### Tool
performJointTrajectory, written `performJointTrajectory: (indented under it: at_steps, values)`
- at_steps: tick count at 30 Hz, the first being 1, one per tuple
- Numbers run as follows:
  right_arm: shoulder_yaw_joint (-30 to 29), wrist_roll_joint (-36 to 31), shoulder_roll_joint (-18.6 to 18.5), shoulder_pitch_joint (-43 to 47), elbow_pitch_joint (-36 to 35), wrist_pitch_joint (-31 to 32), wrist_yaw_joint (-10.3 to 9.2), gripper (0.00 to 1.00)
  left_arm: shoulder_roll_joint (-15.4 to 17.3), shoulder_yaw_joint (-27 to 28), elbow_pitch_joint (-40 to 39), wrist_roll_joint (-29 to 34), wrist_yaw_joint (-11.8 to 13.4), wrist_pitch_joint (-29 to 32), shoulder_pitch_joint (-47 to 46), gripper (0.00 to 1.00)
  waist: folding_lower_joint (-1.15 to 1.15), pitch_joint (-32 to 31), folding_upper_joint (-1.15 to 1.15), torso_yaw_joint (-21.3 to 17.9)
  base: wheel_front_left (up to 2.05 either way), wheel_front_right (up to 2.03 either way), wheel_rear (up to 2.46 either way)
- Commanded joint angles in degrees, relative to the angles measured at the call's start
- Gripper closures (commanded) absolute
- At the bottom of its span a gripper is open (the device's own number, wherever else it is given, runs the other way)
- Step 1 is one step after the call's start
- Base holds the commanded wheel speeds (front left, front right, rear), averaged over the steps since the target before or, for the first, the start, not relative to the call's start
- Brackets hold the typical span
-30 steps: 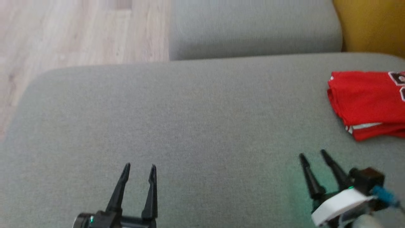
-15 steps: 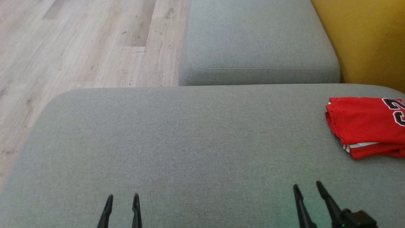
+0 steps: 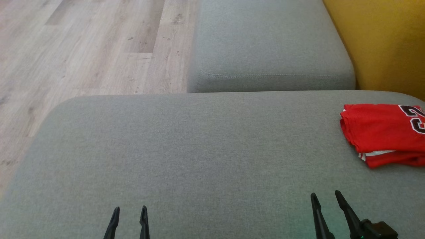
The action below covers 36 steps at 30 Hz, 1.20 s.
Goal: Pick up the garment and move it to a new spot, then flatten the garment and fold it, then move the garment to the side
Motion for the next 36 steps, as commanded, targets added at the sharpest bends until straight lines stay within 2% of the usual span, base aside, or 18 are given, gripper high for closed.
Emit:
performJointTrajectory:
  at_steps: [1, 4, 5, 10, 36]
  values:
    - [1.2, 0.0, -0.4, -2.1, -1.6, -0.8, -0.04, 0.00, -0.4, 2.0, -2.0, 0.0, 0.3, -0.5, -2.7, 0.00, 0.00, 0.0, 0.00, -0.4, 0.00, 0.00, 0.00]
    - [1.3, -0.1, -0.3, -2.3, -1.4, -0.8, -0.04, 0.00, -0.4, 2.1, -1.7, 0.0, 0.5, -0.5, -2.4, 0.00, 0.00, -0.2, 0.00, -1.1, 0.00, 0.00, 0.00]
    - [0.0, 0.0, 0.0, 0.0, 0.4, 0.0, 0.00, 1.00, 0.0, 0.0, 0.2, 0.0, 0.0, 0.0, 0.0, 1.00, 0.00, -0.1, 0.00, -1.0, 0.00, 0.00, 0.00]
    - [0.1, 0.4, 0.0, 0.9, 3.7, 0.2, 0.00, 1.00, 0.0, -0.3, 3.7, -0.4, 0.0, 0.3, 0.8, 1.00, 0.00, -0.1, 0.00, -1.1, 0.00, 0.00, 0.00]
    - [-1.5, 18.5, -0.8, -3.7, 3.8, 3.6, -0.01, 1.00, 0.8, 2.2, 5.1, -18.8, -2.2, 3.7, -4.4, 1.00, 0.00, 1.9, 0.00, -1.8, 0.00, 0.00, 0.00]
